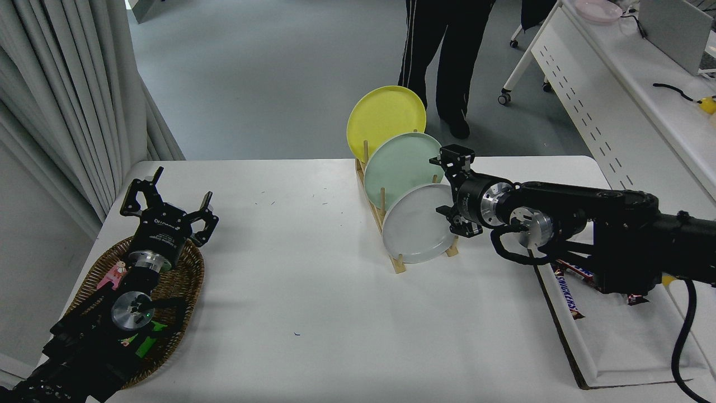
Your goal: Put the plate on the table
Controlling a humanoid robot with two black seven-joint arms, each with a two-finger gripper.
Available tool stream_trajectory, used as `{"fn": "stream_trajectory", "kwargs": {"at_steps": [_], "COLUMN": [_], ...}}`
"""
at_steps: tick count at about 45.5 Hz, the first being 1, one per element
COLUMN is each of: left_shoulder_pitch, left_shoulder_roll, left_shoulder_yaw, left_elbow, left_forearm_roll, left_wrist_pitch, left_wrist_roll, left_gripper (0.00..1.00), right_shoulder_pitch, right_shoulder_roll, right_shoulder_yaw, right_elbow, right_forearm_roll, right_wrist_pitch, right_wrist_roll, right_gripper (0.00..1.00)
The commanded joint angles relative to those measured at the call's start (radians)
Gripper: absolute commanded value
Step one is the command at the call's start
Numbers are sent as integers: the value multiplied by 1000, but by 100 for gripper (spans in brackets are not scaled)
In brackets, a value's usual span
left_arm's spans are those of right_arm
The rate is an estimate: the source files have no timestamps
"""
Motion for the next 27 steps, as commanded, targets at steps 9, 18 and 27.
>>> {"fn": "stream_trajectory", "kwargs": {"at_steps": [9,18,27], "left_shoulder_pitch": [0,0,0], "left_shoulder_roll": [0,0,0], "left_shoulder_yaw": [0,0,0], "left_elbow": [0,0,-1], "left_forearm_roll": [-1,-1,0], "left_wrist_pitch": [0,0,0], "left_wrist_roll": [0,0,0], "left_gripper": [100,100,100], "right_shoulder_pitch": [-4,-2,-2], "right_shoulder_roll": [28,36,48], "right_shoulder_yaw": [8,9,9], "right_elbow": [-24,-36,-59], "right_forearm_roll": [90,91,90], "right_wrist_pitch": [-1,-1,-1], "right_wrist_roll": [-4,-27,-33], "right_gripper": [79,60,59]}}
